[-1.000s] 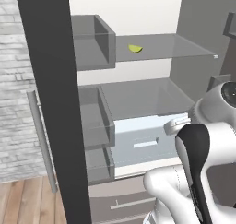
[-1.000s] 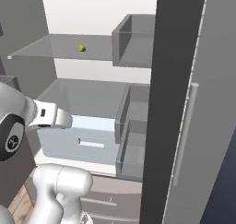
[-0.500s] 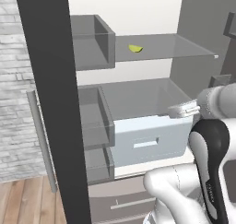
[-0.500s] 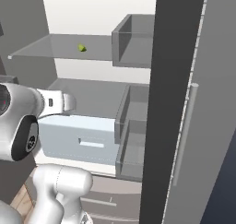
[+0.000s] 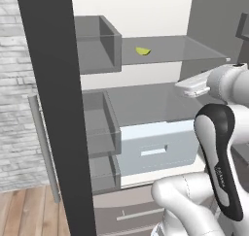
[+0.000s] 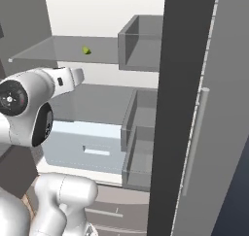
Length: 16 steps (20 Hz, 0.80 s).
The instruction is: There is a bowl on the dining counter. Grab a lemon wedge from the fridge and place it in the bowl. Then get the liquor bottle and glass cup from the cabinet and place them next to the bowl.
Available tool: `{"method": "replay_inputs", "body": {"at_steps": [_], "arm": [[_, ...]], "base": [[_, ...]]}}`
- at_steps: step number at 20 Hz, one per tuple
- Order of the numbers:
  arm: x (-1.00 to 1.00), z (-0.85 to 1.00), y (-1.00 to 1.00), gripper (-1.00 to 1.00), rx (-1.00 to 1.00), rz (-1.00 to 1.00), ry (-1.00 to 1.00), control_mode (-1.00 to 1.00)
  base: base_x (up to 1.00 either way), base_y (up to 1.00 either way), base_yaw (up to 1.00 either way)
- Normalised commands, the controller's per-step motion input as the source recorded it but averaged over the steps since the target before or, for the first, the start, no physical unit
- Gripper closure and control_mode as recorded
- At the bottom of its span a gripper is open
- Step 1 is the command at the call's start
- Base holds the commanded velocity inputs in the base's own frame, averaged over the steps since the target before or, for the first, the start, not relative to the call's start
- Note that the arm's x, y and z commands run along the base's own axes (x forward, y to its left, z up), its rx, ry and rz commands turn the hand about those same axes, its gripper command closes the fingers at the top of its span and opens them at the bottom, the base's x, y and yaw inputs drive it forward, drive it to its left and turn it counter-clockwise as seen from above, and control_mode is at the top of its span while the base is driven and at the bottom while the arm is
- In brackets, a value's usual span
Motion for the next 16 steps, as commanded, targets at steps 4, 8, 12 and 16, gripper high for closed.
{"method": "replay_inputs", "body": {"at_steps": [4, 8, 12, 16], "arm": [[0.30, 0.50, 0.11, -1.00, 0.00, 0.00, 0.00, -1.00], [0.02, 0.00, 0.05, -1.00, -0.01, 0.00, 0.00, -1.00], [0.00, 0.00, 0.03, -1.00, 0.00, 0.00, 0.00, -1.00], [0.01, 0.00, 0.07, -1.00, 0.01, 0.00, 0.00, -1.00]], "base": [[0.00, 0.00, 0.00], [0.00, 0.00, 0.00], [0.00, 0.00, 0.00], [0.00, 0.00, 0.00]]}}
